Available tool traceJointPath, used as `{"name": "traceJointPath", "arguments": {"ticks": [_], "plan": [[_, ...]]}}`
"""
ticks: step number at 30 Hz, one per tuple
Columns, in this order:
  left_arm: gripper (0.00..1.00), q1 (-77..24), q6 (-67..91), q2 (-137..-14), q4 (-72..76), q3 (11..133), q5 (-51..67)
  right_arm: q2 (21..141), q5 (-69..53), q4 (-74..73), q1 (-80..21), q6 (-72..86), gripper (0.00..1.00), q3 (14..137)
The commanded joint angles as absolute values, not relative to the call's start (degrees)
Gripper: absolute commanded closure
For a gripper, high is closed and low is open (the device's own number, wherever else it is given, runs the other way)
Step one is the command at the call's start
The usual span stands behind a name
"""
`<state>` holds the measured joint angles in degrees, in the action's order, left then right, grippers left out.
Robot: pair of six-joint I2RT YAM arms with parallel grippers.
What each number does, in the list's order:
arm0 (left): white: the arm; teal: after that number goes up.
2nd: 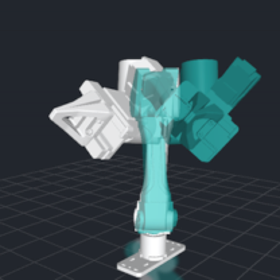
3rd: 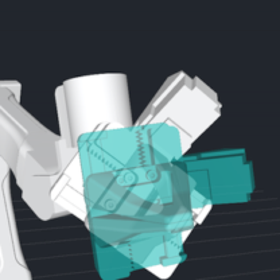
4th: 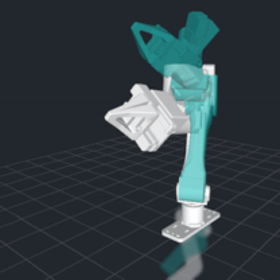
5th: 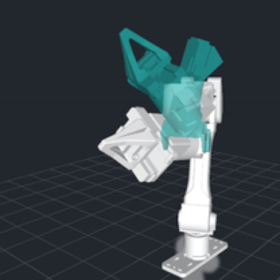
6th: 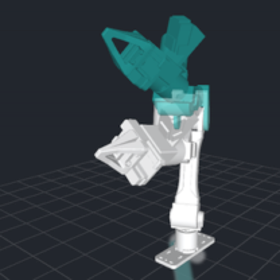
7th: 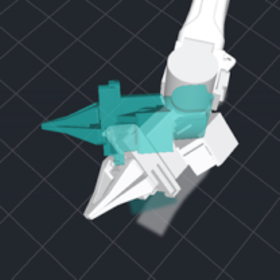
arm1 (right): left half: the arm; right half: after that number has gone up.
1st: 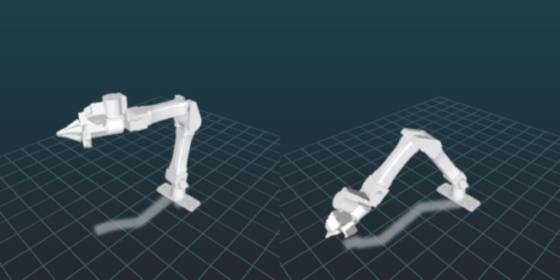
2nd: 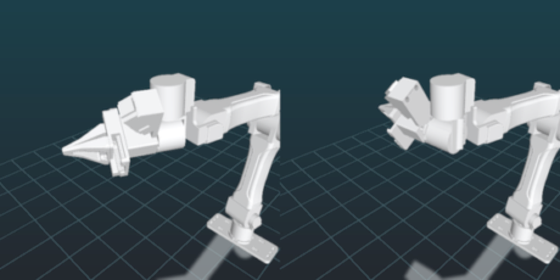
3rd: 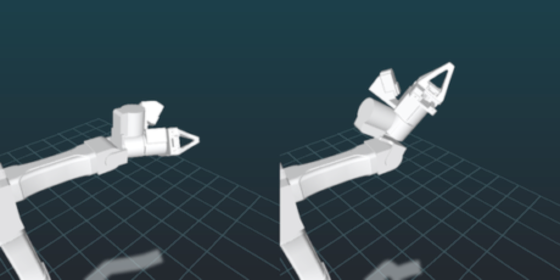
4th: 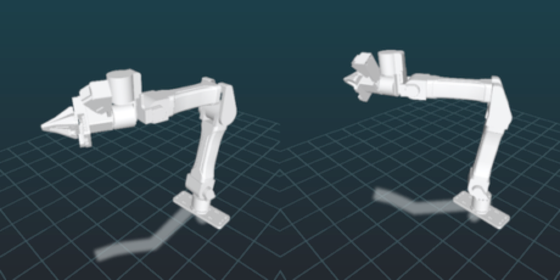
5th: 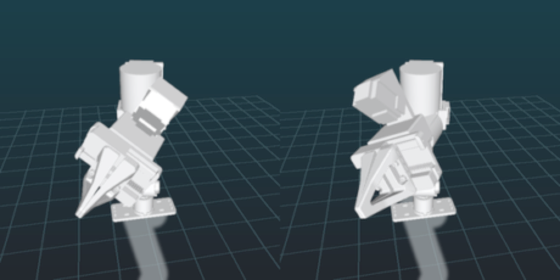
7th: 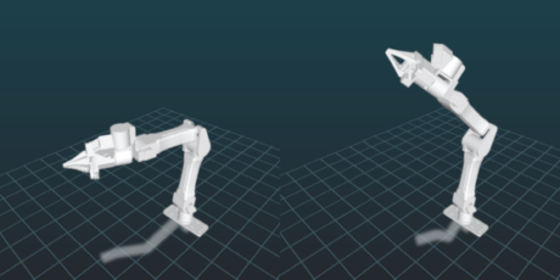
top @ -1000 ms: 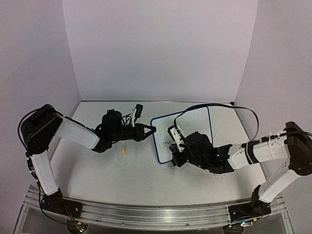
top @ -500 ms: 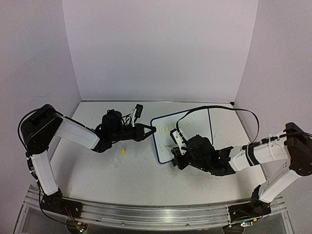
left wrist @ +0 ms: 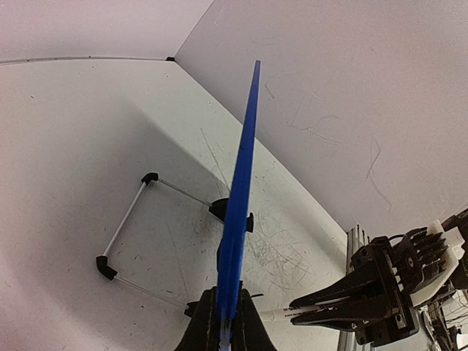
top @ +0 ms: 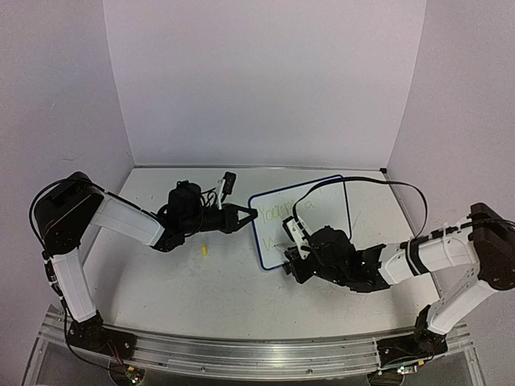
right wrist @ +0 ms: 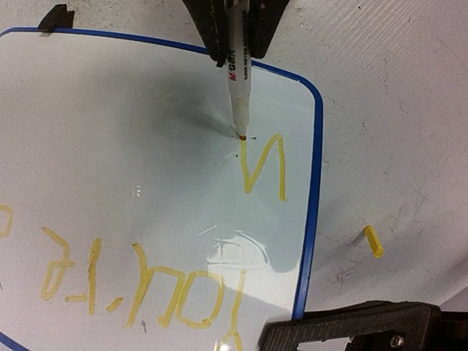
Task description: Write a sentence on the whiteboard
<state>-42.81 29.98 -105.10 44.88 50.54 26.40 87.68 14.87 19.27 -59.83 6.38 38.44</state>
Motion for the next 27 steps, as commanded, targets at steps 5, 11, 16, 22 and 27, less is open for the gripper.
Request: {"name": "traceJointPath", "arguments": {"ticks": [5, 11, 16, 22, 27], "plan": [[1.00, -42.7, 30.5, -103.0, 45.4, 50.7, 25.8, 87.5, 15.6, 18.8, -59.6, 6.7, 1.00, 38.9], [1.00, -42.7, 30.5, -102.8, 45.4, 50.7, 25.8, 87.3, 14.7, 18.4, -59.6, 7.3, 1.00, 37.9], [1.00, -42.7, 30.6, -103.0, 45.4, 50.7, 26.0, 87.3, 15.4, 18.7, -59.6, 7.3, 1.00, 37.7], [1.00, -42.7, 31.0, -103.0, 45.4, 50.5, 26.1, 88.1, 16.2, 19.5, -59.6, 6.3, 1.00, 40.9], [1.00, -42.7, 31.1, -102.7, 45.4, 50.2, 26.0, 87.7, 18.5, 19.8, -59.6, 5.3, 1.00, 42.4]]}}
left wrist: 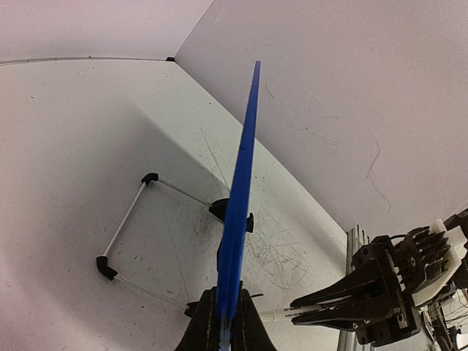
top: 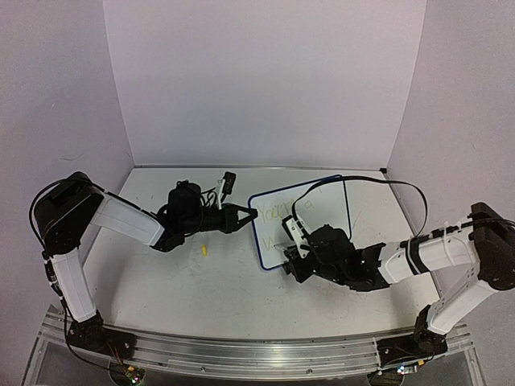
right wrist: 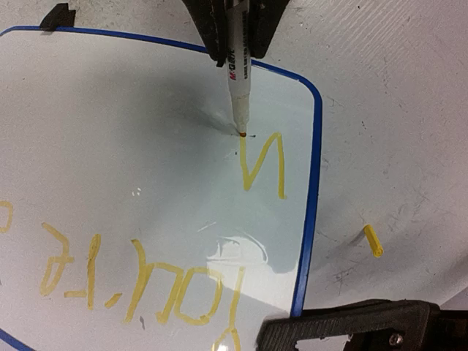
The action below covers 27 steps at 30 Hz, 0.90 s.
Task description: Write a sentence on the whiteboard
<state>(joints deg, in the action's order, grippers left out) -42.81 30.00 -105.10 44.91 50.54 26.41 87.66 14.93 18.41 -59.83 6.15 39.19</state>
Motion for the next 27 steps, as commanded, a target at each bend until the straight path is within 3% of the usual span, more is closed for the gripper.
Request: {"name": "traceJointPath", "arguments": {"ticks": [1, 12, 27], "plan": [[1.00, -42.7, 31.2, -102.7, 45.4, 50.1, 26.0, 87.6, 19.0, 19.8, -59.6, 5.2, 1.00, 42.6], [1.00, -42.7, 30.8, -102.4, 45.4, 49.6, 25.9, 88.3, 21.9, 19.8, -59.5, 4.8, 1.00, 44.0], [1.00, -42.7, 30.4, -102.4, 45.4, 49.6, 25.5, 80.5, 14.5, 19.5, -59.2, 3.8, 1.00, 37.5]]}}
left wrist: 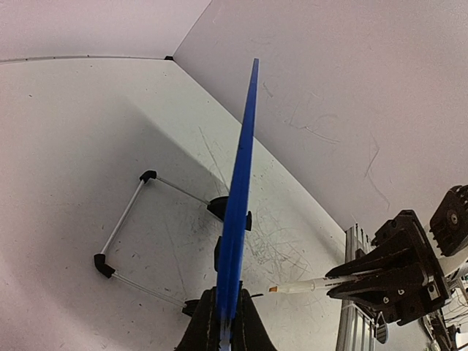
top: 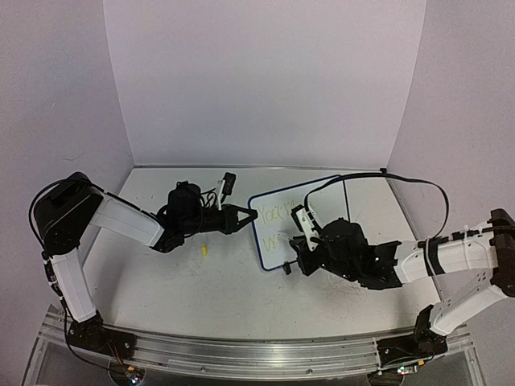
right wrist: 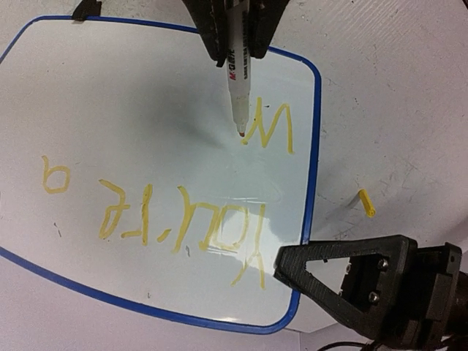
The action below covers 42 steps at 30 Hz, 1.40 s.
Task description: Write a sentence on the whiteboard
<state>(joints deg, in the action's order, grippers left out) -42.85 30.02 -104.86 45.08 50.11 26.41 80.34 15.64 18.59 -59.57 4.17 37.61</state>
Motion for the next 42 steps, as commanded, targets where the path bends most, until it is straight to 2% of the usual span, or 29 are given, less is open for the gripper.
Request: {"name": "traceJointPath", "arguments": {"ticks": [1, 13, 31, 42], "plan": [[1.00, -42.7, 30.4, -102.4, 45.4, 49.6, 25.5, 81.0, 14.7, 19.5, -59.2, 3.7, 1.00, 37.8], [1.00, -42.7, 30.3, -102.4, 45.4, 49.2, 25.1, 82.0, 12.8, 19.9, -59.2, 3.6, 1.00, 38.0], [1.00, -42.7, 30.6, -102.7, 45.4, 49.2, 25.1, 81.9, 17.2, 19.7, -58.9, 5.2, 1.00, 37.9], [1.00, -42.7, 30.7, -102.3, 45.4, 49.0, 25.1, 81.4, 13.6, 20.0, -58.4, 4.0, 1.00, 37.9]]}}
